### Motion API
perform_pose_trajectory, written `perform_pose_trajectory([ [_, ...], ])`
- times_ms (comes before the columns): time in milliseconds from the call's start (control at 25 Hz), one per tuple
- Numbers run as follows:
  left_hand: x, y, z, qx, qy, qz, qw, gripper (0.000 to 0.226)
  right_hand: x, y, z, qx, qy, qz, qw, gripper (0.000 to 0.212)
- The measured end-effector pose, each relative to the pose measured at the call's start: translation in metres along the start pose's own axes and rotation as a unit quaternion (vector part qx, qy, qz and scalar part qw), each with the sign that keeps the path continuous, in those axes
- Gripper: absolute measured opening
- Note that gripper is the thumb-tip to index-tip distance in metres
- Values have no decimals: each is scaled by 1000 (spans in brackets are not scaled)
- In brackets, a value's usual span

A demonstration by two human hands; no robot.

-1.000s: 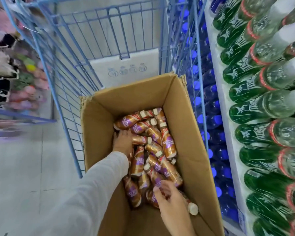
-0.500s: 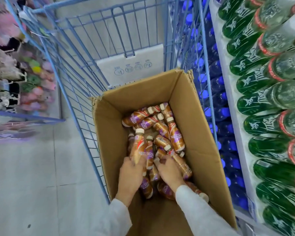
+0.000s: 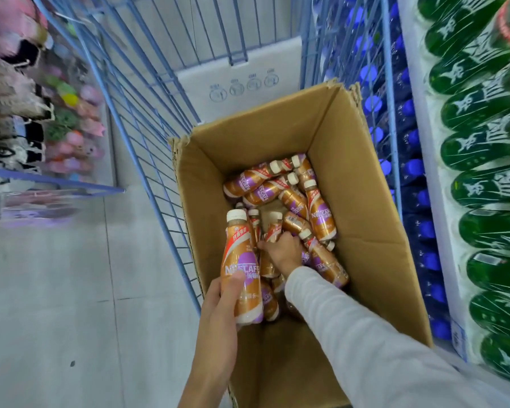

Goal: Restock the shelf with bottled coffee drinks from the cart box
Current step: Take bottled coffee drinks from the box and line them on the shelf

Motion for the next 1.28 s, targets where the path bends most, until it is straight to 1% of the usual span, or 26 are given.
perform_pose_trajectory([
  [80, -3, 4, 12, 14, -10, 9, 1000, 13, -12, 5, 26, -49, 1, -81, 996, 66],
  [160, -8, 5, 26, 50, -18, -14, 998, 20, -27, 11, 57, -103, 0, -116, 988, 79],
  [200, -11, 6, 34, 72, -27, -26, 997, 28, -34, 15, 72, -121, 8, -117, 986, 84],
  [240, -16, 8, 44, 93, -46, -32, 994, 41, -43, 16, 91, -139, 20, -121, 983, 86],
  [280, -20, 9, 52, 105, -76, -30, 991, 55, -53, 17, 108, -147, 27, -133, 980, 84],
  [360, -30, 6, 67, 117, -140, -32, 983, 79, -70, 20, 149, -154, 26, -204, 966, 77],
  [400, -36, 4, 73, 128, -163, -38, 978, 82, -79, 22, 173, -163, 32, -240, 957, 73],
  [480, -47, -1, 88, 167, -210, -47, 962, 78, -95, 27, 230, -209, 79, -290, 931, 59],
  [560, -55, -9, 106, 205, -260, -35, 943, 65, -105, 33, 286, -245, 117, -356, 894, 44],
  [640, -59, -17, 130, 248, -315, -47, 915, 47, -111, 47, 341, -259, 149, -446, 844, 34],
  [720, -58, -27, 151, 279, -357, -81, 888, 37, -117, 67, 383, -257, 162, -539, 785, 27],
  [760, -56, -34, 162, 292, -374, -102, 875, 38, -120, 78, 403, -253, 160, -581, 757, 26],
  [840, -48, -47, 188, 306, -421, -144, 842, 50, -126, 101, 441, -249, 165, -644, 704, 22],
  [920, -37, -61, 216, 316, -468, -178, 806, 54, -134, 126, 473, -252, 173, -686, 660, 23],
  [1000, -25, -76, 246, 325, -505, -197, 775, 52, -142, 156, 499, -255, 186, -713, 626, 31],
  [1080, -14, -93, 275, 337, -537, -225, 740, 60, -151, 193, 527, -266, 193, -737, 591, 40],
  [1120, -10, -102, 289, 344, -548, -242, 723, 65, -154, 212, 540, -273, 194, -742, 581, 45],
  [1240, 7, -140, 331, 360, -579, -293, 670, 62, -159, 276, 581, -301, 208, -732, 574, 59],
  [1280, 13, -157, 347, 363, -584, -304, 659, 63, -161, 296, 594, -311, 212, -728, 573, 62],
])
Point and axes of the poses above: each hand's wrist, its own z-axis away from the middle knuckle, its own x-axis out of the palm, y = z × x, the point moved 1 cm from there along -z, towards the middle knuckle, and after that the axes turned 8 degrees about -z, right-handed, at the moved point
